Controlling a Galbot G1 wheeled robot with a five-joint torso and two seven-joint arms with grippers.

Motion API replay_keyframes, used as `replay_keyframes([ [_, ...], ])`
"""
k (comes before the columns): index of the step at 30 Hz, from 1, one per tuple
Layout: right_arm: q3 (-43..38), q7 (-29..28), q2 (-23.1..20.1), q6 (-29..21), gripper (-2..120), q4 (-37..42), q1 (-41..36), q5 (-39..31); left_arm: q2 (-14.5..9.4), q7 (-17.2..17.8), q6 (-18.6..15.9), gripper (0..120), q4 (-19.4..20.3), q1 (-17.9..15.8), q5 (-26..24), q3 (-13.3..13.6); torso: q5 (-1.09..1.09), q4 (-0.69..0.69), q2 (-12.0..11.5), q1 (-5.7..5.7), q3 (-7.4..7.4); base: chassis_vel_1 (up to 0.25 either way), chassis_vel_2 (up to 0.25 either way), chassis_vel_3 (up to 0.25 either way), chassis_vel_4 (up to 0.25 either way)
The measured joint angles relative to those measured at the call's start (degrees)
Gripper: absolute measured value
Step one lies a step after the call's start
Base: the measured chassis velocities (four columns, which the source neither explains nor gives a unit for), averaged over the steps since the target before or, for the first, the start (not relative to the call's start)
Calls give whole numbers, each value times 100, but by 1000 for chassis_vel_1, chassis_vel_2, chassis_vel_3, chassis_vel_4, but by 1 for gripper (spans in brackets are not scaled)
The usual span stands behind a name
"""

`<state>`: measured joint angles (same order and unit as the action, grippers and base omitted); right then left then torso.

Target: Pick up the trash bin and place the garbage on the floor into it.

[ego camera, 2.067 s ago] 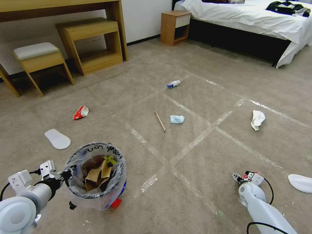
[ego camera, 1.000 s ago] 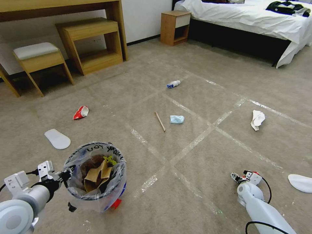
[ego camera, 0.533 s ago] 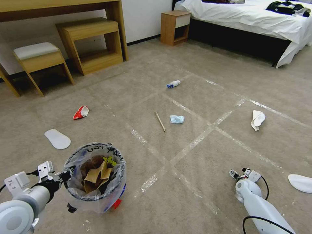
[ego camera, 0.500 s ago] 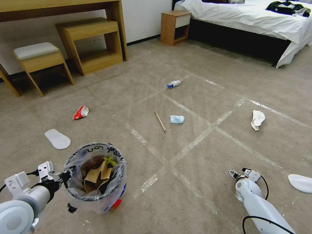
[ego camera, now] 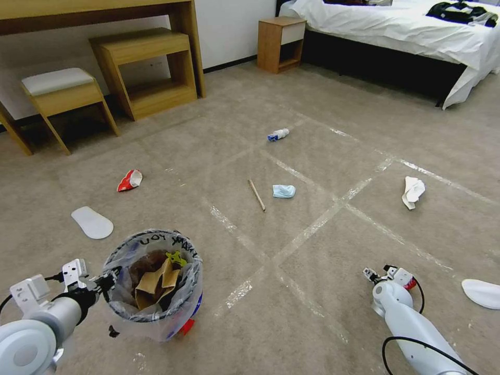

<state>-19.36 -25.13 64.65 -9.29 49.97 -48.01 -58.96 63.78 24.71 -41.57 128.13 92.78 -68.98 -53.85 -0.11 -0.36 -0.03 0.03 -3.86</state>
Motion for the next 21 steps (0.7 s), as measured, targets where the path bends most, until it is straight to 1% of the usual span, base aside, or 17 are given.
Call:
replay_keyframes([
  [14, -49, -30, -146, 27, 100, -3, 26, -14, 4, -11, -3, 0, -33, -26, 39, 50, 0, -1, 0, 0, 0, 0, 0, 0, 0],
  [21, -68, -32, -137, 54, 100, 21, -2, -7, 8, -16, -4, 0, -35, -24, 75, 81, 0, -1, 0, 0, 0, 0, 0, 0, 0],
])
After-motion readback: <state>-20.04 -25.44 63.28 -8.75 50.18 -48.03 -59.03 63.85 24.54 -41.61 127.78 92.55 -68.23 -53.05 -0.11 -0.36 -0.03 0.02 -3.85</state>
